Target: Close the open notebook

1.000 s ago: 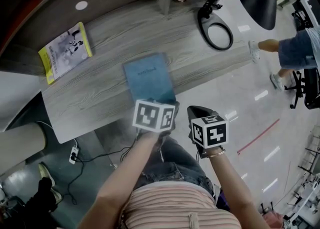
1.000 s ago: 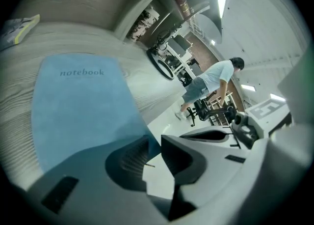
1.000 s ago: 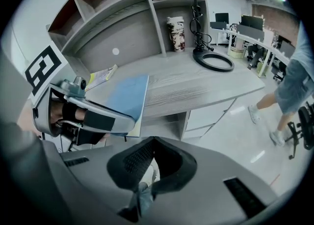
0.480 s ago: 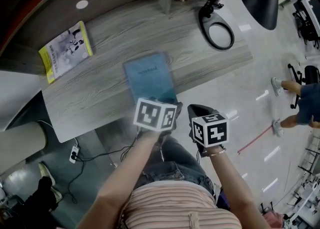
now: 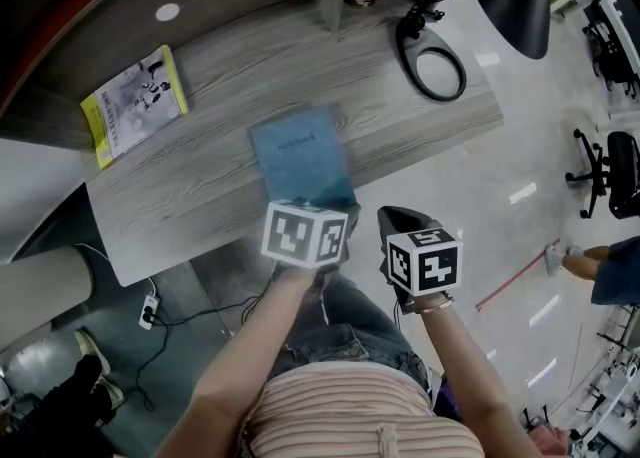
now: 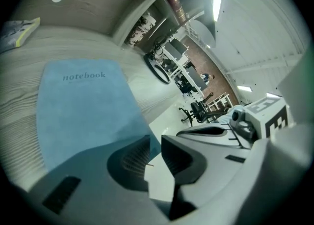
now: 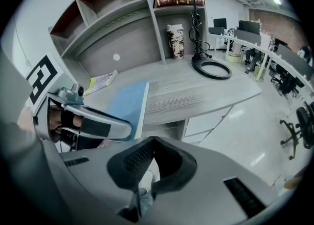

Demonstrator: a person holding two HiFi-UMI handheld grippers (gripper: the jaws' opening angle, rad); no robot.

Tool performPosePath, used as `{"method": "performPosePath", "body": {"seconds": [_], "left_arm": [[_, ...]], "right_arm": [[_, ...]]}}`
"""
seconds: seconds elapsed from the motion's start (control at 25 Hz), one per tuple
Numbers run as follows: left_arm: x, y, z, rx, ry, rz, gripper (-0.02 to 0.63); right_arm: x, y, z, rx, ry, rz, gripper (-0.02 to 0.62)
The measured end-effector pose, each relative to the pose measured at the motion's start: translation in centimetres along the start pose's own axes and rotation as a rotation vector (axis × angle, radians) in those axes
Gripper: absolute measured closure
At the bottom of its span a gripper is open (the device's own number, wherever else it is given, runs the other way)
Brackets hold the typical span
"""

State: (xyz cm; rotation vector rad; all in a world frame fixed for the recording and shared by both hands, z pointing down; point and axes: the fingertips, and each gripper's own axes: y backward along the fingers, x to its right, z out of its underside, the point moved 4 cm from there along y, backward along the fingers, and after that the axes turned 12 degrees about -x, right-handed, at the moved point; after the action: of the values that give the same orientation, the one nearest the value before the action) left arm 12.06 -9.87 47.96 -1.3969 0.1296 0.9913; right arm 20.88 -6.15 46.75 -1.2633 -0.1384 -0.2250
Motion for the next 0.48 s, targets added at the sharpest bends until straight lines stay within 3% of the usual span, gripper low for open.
{"method": "performPosePath", "body": {"seconds": [0.24,0.48], "left_arm": [[0.0,1.9,-0.5,0.103,-0.03,-0.018,0.59],[0.3,5.3,-1.2,0.264,-0.099,-0.08,0.595]], "right_arm": [[-0.6,1.6,-1.2,0.088,-0.005,-0.01,0.588],[-2.1,3.8,-3.0,0.204,0.015,-0.055,0.588]]}}
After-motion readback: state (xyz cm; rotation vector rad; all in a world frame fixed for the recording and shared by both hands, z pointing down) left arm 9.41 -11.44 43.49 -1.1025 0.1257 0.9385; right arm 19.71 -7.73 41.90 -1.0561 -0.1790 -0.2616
